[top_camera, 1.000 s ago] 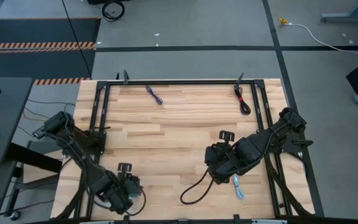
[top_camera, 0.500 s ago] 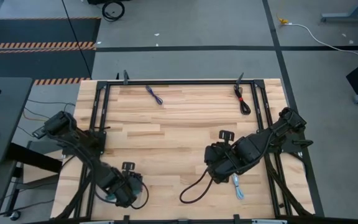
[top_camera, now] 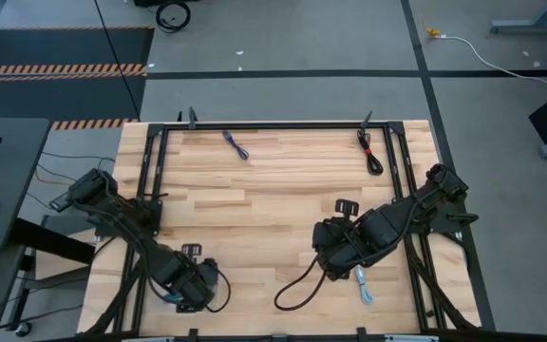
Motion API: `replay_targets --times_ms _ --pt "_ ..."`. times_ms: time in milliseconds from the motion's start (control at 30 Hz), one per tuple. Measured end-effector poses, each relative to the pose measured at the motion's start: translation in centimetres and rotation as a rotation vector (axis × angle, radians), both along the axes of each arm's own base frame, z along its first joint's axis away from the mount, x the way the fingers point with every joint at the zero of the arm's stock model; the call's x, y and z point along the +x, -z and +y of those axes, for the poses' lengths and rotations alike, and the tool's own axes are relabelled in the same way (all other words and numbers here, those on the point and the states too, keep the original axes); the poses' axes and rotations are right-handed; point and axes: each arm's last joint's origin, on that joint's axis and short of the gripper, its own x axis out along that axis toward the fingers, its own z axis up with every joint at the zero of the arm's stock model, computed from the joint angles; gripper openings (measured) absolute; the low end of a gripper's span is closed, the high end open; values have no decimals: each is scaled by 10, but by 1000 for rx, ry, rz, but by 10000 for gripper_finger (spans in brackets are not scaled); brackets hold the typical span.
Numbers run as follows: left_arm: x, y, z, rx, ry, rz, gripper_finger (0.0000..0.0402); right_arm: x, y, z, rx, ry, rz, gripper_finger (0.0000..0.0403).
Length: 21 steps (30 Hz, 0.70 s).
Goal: Pick and place USB-C Cables
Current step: Put the red charger cable into the transparent bin
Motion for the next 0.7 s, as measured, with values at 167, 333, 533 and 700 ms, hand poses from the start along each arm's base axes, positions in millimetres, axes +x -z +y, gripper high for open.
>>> replay_targets --times_ms 167,333,533,700 --pt "-5 1 -1 -40 14 72 48 -2 0 4 17 -12 10 142" --pt "-10 9 1 -41 23 115 48 -3 0 6 22 -21 13 142" --pt "-10 9 -1 -45 34 98 113 -5 5 8 102 37 59 142" --pt "-9 9 -1 -21 62 76 171 -10 23 13 143 141 133 152"
